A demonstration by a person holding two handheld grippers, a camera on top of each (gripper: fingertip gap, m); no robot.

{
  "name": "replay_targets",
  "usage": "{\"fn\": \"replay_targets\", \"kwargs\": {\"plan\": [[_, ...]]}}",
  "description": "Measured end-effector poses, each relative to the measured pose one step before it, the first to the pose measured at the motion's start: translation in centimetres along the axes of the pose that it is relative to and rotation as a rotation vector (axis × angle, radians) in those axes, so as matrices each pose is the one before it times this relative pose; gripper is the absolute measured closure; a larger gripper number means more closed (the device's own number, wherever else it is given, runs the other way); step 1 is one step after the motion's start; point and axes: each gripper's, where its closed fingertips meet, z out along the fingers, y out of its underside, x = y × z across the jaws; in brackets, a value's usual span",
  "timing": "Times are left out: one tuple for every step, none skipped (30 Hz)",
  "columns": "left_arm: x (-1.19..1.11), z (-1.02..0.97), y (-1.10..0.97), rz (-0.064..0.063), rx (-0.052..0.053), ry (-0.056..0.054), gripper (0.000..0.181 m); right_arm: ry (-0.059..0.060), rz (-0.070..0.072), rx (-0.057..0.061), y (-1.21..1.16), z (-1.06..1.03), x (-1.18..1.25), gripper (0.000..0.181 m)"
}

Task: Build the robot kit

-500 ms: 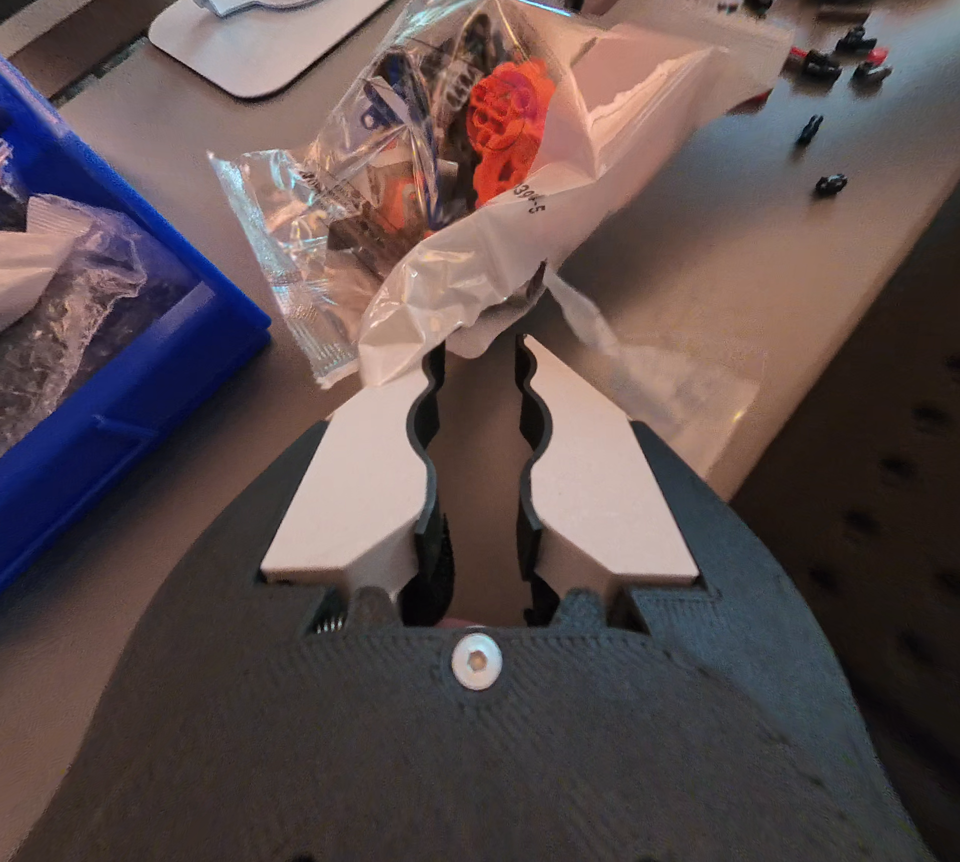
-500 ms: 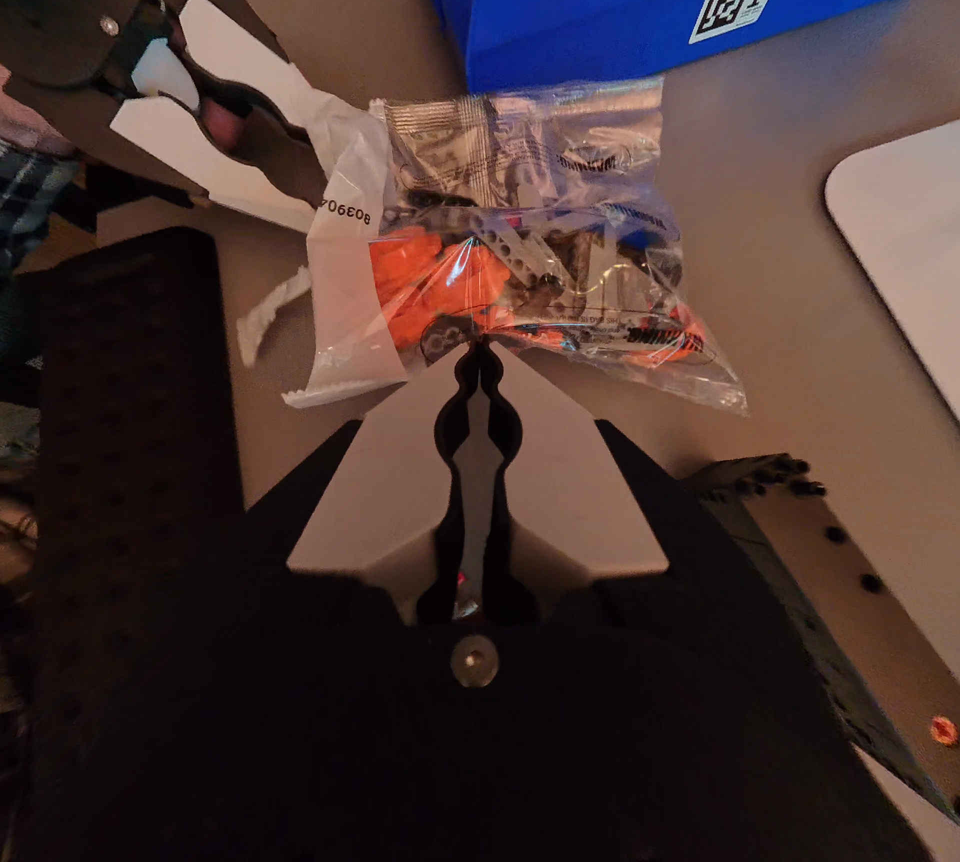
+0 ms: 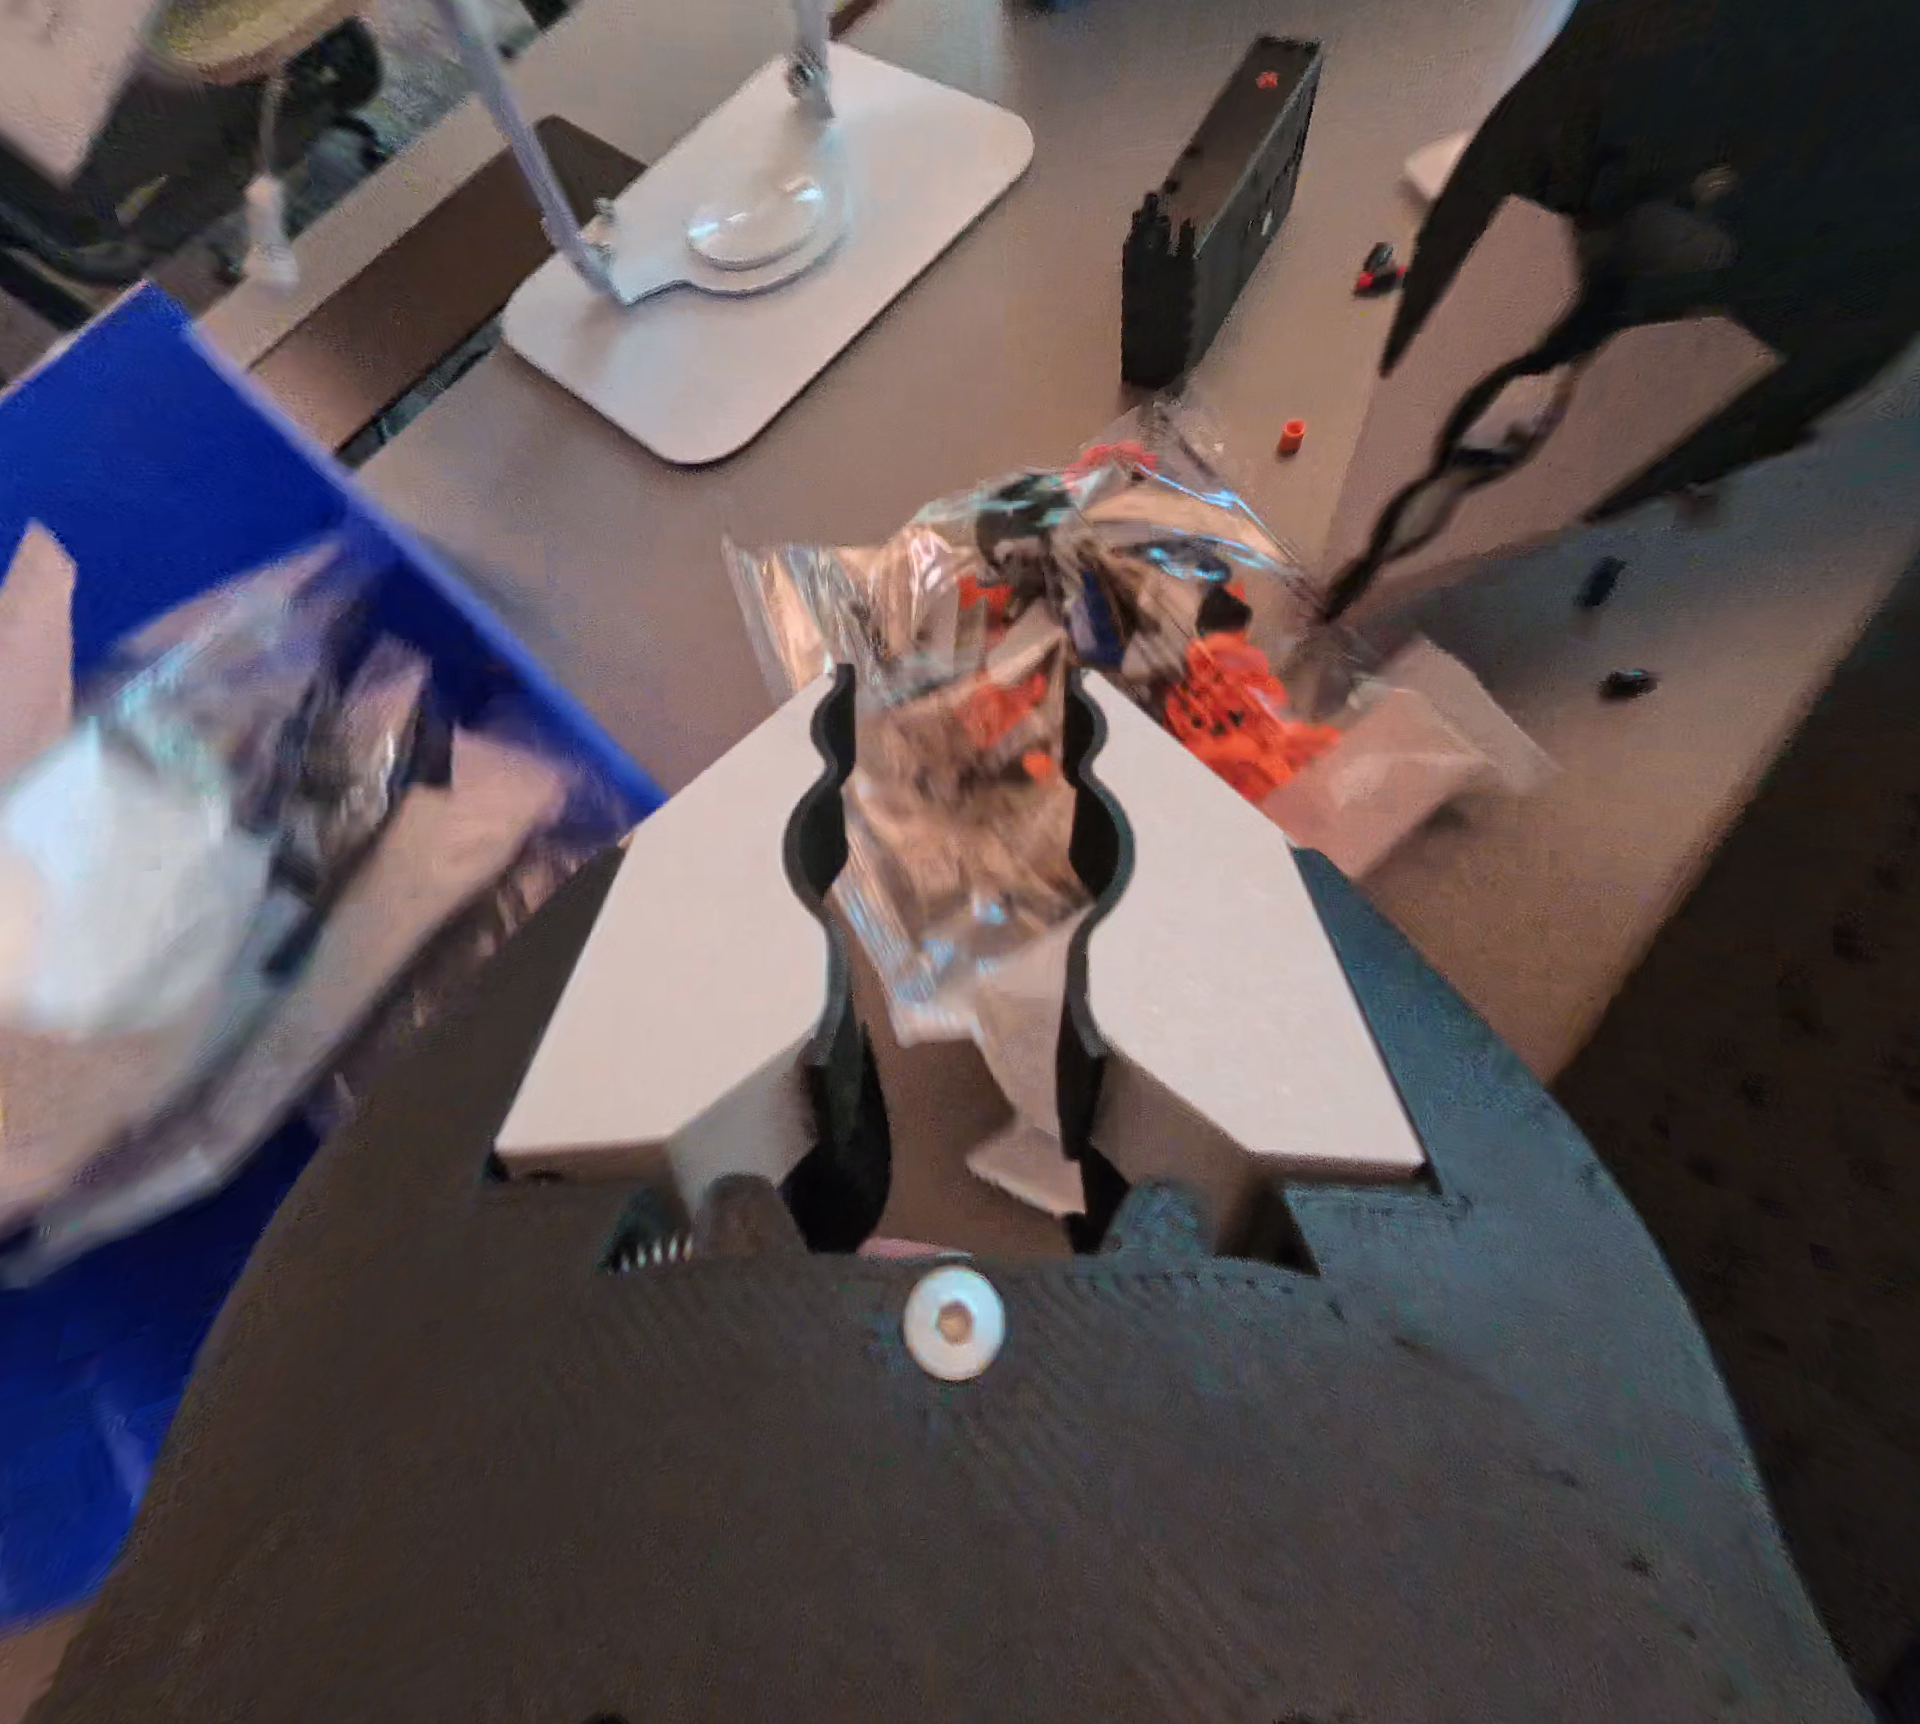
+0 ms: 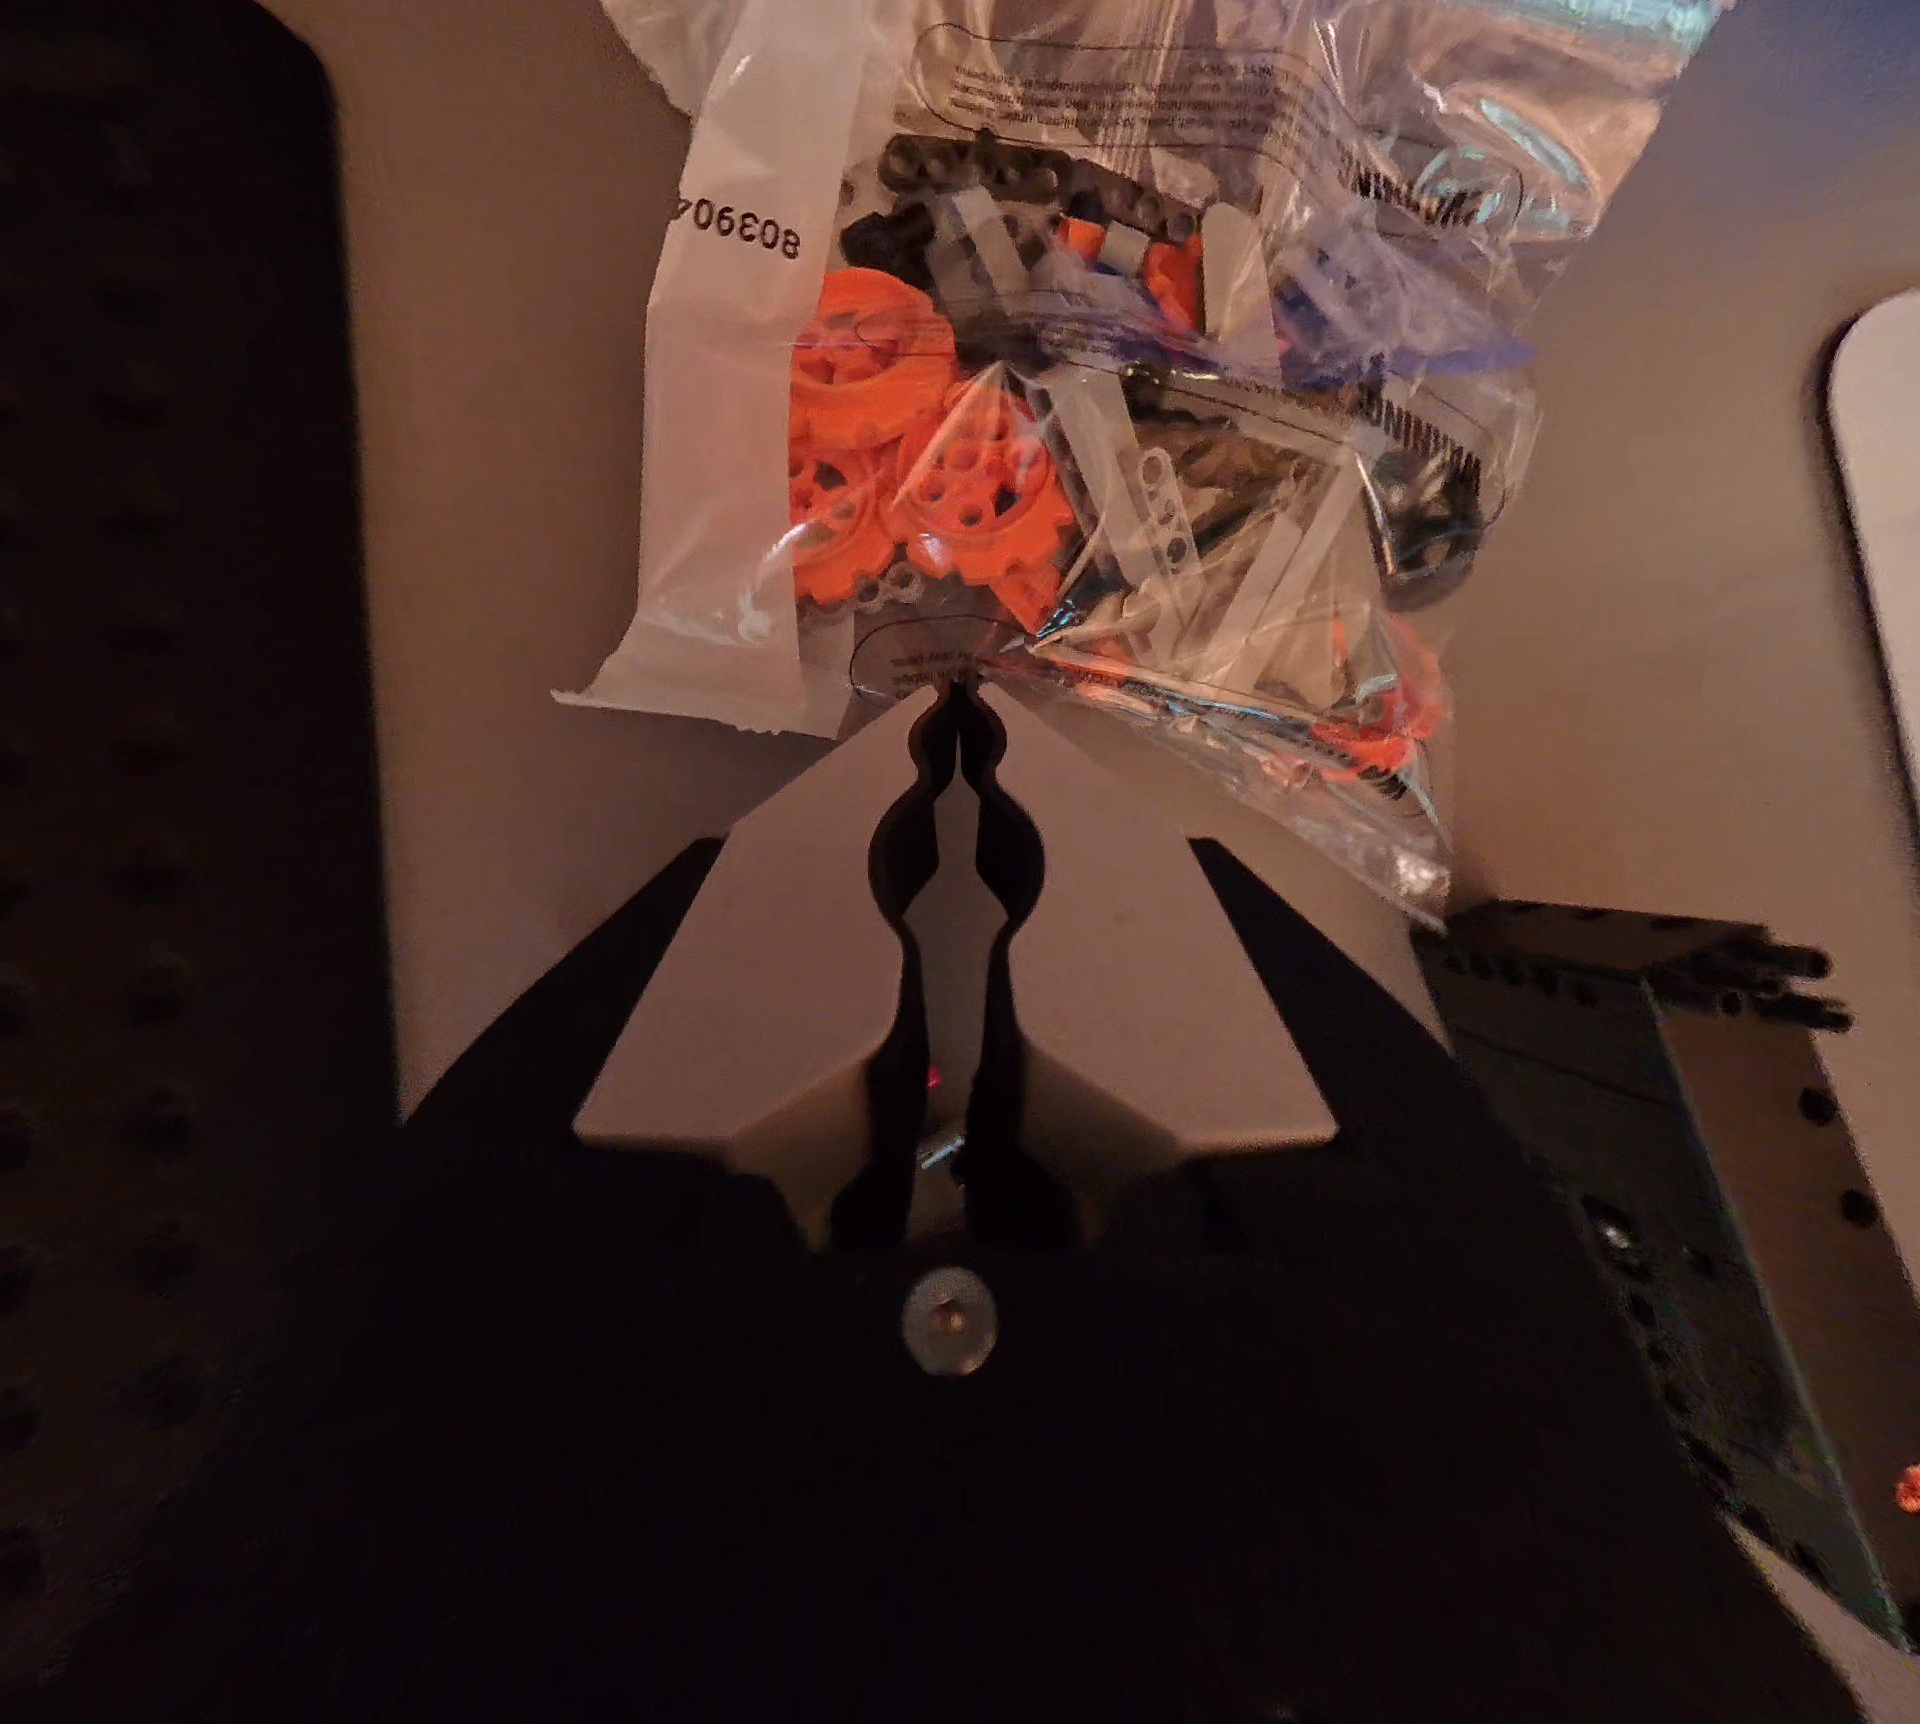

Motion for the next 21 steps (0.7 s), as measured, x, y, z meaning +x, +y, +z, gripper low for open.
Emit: {"fn": "replay_targets", "kwargs": {"plan": [[0.109,1.681,-0.738,0.0534,-0.0503,0.0264,0.141,0.0055,-0.0185,0.0002,0.025,0.032,-0.163,0.181],[0.346,1.768,-0.719,0.0367,-0.0459,0.054,0.138,0.0044,-0.0069,-0.0034,0.11,0.067,-0.151,0.181],[0.007,1.703,-0.682,0.0273,-0.0425,0.0393,0.136,0.0037,-0.0061,-0.0003,0.097,0.07,-0.117,0.181],[0.038,1.552,-0.361,0.0301,-0.0585,0.036,0.133,0.0013,-0.003,0.002,0.082,0.057,-0.097,0.181],[0.264,1.408,-0.217,0.0318,-0.0611,0.0419,0.131,-0.0007,0.0009,0.0021,0.076,0.012,-0.059,0.181],[0.104,1.332,-0.255,0.0263,-0.0498,0.0268,0.131,-0.0017,0.0013,0.002,0.061,-0.031,-0.023,0.181],[0.258,1.296,0.124,0.013,-0.0575,0.0371,0.13,-0.0019,0.0004,0.0038,0.03,-0.027,-0.018,0.181],[0.541,1.232,0.561,0.0131,-0.0674,0.0506,0.131,-0.0022,0.0018,0.0041,0.014,-0.003,-0.037,0.181],[0.104,1.05,0.583,0.0126,-0.0556,0.0186,0.133,-0.0012,0.0023,0.0027,0.055,0.023,-0.018,0.181],[0.118,0.602,-0.032,-0.0087,-0.008,0.0175,0.136,-0.0001,0.0013,0.0014,0.081,0.034,0.013,0.181],[0.087,0.232,-0.067,-0.0093,0.0054,0.0075,0.142,-0.0031,0.0031,0.0027,0.07,0.027,-0.023,0.181],[0.165,0.094,0.029,-0.0035,0.0079,0.0047,0.146,-0.0053,0.0048,0.0037,0.039,-0.023,-0.014,0.181],[0.162,-0.052,-0.044,-0.0022,0.0173,-0.0012,0.151,-0.0058,0.0086,0.0039,0.013,-0.043,0.05,0.181],[0.235,-0.151,-0.078,0.001,0.0228,-0.0024,0.16,-0.006,0.0176,0.0061,-0.045,-0.069,0.124,0.181],[0.111,-0.2,-0.014,-0.0025,0.0185,-0.01,0.172,0.0014,0.0187,0.0028,0.008,-0.082,0.301,0.181],[-0.26,-0.178,0.237,-0.0004,0.0092,-0.033,0.173,0.009,0.0117,-0.0004,0.076,-0.107,0.429,0.181],[-0.271,-0.274,0.218,-0.0065,0.0189,-0.0277,0.173,0.0058,0.0101,0.0027,0.02,-0.157,0.37,0.181],[-0.172,-0.415,-0.003,-0.0209,0.036,-0.0123,0.173,-0.0001,0.0111,0.0086,-0.082,-0.197,0.256,0.181],[-0.212,-0.543,-0.171,-0.0225,0.0423,-0.0132,0.173,0.002,0.0092,0.0095,-0.133,-0.197,0.214,0.181],[-0.215,-0.691,-0.288,-0.0051,0.0447,-0.0205,0.173,0.0084,0.0043,0.0061,-0.131,-0.176,0.248,0.181],[-0.175,-0.797,-0.411,0.0031,0.0494,-0.0206,0.173,0.0095,0.0003,0.0063,-0.194,-0.18,0.212,0.181]]}}
